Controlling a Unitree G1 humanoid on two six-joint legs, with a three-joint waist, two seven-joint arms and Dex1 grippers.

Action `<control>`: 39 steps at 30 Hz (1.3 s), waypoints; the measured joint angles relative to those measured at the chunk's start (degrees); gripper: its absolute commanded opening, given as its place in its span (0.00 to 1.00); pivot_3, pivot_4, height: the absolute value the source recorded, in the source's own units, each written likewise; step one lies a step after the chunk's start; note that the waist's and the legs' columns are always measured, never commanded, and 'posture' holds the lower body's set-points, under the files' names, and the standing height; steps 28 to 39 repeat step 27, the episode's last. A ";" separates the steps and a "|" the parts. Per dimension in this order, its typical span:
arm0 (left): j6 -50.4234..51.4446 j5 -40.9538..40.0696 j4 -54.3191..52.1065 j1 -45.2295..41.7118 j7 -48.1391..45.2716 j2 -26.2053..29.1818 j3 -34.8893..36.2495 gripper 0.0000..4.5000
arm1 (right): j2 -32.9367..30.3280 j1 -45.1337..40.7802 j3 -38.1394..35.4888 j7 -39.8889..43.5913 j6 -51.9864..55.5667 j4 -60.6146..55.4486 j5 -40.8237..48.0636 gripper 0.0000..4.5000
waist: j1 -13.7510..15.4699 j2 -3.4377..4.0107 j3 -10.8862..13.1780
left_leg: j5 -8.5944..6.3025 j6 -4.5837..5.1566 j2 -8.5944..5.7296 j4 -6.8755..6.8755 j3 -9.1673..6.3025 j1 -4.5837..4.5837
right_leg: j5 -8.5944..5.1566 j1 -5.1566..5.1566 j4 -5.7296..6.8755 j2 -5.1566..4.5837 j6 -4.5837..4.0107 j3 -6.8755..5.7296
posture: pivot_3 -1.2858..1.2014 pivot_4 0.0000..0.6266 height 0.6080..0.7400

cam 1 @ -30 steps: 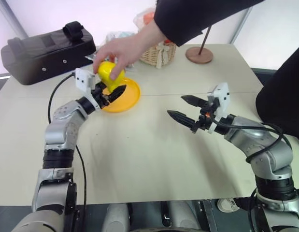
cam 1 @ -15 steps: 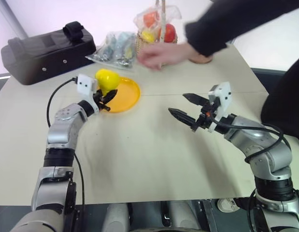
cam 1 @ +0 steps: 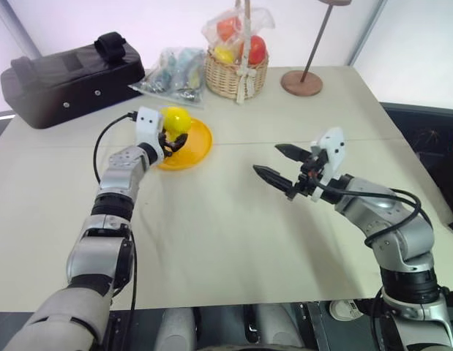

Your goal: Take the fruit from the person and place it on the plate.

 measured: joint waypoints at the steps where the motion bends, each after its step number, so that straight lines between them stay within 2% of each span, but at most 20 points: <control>1: -0.65 0.08 0.58 -0.08 0.31 0.00 0.03 0.99 | 0.06 0.22 0.00 -0.11 0.00 -0.07 0.00 1.00 | 0.04 0.00 0.00 | 0.00 0.00 0.00 0.00 0.00 0.00 | 0.00 0.00 0.00 0.00 0.00 0.00 | 0.52 0.24 1.00; 7: -2.05 -0.27 1.84 -0.31 0.42 0.37 1.90 0.99 | 0.08 0.56 -0.05 -0.67 0.01 -0.26 0.03 1.00 | 0.11 -0.01 0.00 | 0.00 0.00 0.00 0.02 0.01 -0.01 | 0.01 0.00 0.00 -0.01 0.01 0.00 | 0.52 0.24 1.00; 9: -1.63 -1.52 -1.22 0.81 -0.47 0.84 3.33 0.99 | 0.10 0.58 -0.07 -0.93 0.01 -0.28 -0.01 1.00 | -0.01 0.00 0.00 | 0.00 0.00 0.00 0.01 0.01 -0.01 | 0.01 0.00 0.00 -0.01 0.01 0.01 | 0.52 0.24 1.00; 14: 3.16 -6.11 -17.12 7.98 -2.42 4.37 7.14 0.99 | 0.12 0.43 -0.45 -1.14 -0.62 -0.02 -0.82 1.00 | -0.20 0.00 0.00 | 0.00 0.00 0.03 -0.01 0.02 0.02 | 0.01 -0.01 0.04 0.00 0.01 0.03 | 0.52 0.24 1.00; 18: 11.58 -9.95 -35.29 21.78 -1.68 7.99 10.91 0.99 | 0.91 -0.27 -0.66 -1.50 -2.78 2.96 -2.59 1.00 | -0.40 0.00 0.00 | 0.00 -0.01 0.06 -0.02 0.06 0.06 | 0.01 -0.01 0.06 -0.01 0.01 0.09 | 0.52 0.24 1.00; 22: 17.94 -12.68 -48.15 32.82 0.79 10.57 16.02 0.99 | 1.80 -1.32 -0.71 -1.73 -5.85 7.96 -4.97 1.00 | 0.07 0.00 0.00 | 0.00 -0.01 0.05 0.00 0.05 0.06 | 0.01 0.00 0.09 -0.07 0.00 0.06 | 0.52 0.24 1.00; 27: 22.06 -16.08 -58.81 40.57 4.67 10.59 22.68 0.99 | 3.67 -3.63 -0.68 -2.82 -11.29 15.29 -9.00 1.00 | 0.06 -0.01 0.00 | 0.00 -0.01 0.02 0.02 0.07 0.06 | 0.01 0.05 0.05 -0.13 -0.01 0.05 | 0.52 0.24 1.00; 39: 22.06 -16.08 -58.81 40.57 4.67 10.59 22.68 0.99 | 3.67 -3.63 -0.68 -2.82 -11.29 15.29 -9.00 1.00 | 0.06 -0.01 0.00 | 0.00 -0.01 0.02 0.02 0.07 0.06 | 0.01 0.05 0.05 -0.13 -0.01 0.05 | 0.52 0.24 1.00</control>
